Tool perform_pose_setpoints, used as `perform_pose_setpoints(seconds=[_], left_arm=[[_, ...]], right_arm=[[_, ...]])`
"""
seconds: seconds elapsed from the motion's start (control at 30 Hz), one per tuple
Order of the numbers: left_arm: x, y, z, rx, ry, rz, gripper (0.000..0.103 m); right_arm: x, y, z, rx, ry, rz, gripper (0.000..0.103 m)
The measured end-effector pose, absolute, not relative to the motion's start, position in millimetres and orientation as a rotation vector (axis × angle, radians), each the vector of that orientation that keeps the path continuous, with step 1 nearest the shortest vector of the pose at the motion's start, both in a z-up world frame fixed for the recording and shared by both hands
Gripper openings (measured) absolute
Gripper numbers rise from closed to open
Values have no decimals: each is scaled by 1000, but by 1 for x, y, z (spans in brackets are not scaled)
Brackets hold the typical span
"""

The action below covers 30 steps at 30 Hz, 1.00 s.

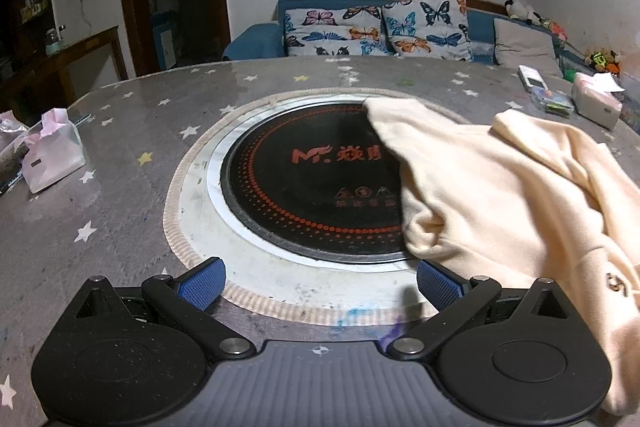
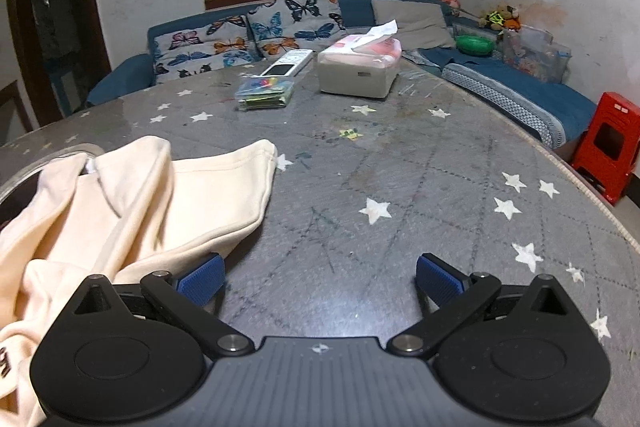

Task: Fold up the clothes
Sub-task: 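Move both grippers toward the cream sweatshirt on the table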

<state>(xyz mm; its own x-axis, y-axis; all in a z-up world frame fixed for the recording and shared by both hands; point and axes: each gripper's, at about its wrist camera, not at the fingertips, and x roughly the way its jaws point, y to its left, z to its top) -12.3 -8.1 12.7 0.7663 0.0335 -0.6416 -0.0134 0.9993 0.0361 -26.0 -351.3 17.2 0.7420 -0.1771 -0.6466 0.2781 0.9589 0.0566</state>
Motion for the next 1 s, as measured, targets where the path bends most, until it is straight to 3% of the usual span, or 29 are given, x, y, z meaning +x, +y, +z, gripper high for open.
perform_pose_setpoints(seconds=[1.0], left_arm=[[-56, -47, 40, 35, 717, -43, 103]], right_arm=[[-105, -320, 46, 95, 635, -153, 103]])
